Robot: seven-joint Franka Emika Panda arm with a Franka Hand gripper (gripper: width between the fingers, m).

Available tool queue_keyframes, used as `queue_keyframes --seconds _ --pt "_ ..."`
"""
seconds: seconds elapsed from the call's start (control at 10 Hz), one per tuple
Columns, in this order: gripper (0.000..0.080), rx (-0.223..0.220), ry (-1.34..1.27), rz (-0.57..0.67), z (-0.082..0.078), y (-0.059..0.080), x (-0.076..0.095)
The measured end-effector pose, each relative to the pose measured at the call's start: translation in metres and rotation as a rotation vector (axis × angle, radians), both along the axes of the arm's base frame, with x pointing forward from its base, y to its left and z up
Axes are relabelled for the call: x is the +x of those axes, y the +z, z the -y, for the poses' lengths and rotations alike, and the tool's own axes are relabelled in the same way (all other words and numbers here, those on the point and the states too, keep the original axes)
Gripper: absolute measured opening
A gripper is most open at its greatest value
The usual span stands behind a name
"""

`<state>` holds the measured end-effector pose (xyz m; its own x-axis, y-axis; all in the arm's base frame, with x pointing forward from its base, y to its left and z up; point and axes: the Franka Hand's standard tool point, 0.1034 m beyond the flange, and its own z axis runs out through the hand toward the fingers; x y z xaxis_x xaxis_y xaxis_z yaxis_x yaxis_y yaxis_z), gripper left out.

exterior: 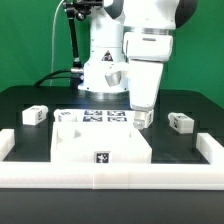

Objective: Assemble one leg

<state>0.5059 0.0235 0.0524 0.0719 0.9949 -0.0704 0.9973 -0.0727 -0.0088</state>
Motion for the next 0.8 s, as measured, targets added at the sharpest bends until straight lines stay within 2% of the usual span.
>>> queue_keyframes --seconds 0.1,0.5,0.8 --pt "0.065 -0.009 -0.012 -0.01 0.005 0.003 0.003" --pt "0.065 -0.008 0.007 -0.015 0.006 0.001 0.0" --pt "0.065 0.006 0.138 -0.027 0.04 -0.001 -0.02"
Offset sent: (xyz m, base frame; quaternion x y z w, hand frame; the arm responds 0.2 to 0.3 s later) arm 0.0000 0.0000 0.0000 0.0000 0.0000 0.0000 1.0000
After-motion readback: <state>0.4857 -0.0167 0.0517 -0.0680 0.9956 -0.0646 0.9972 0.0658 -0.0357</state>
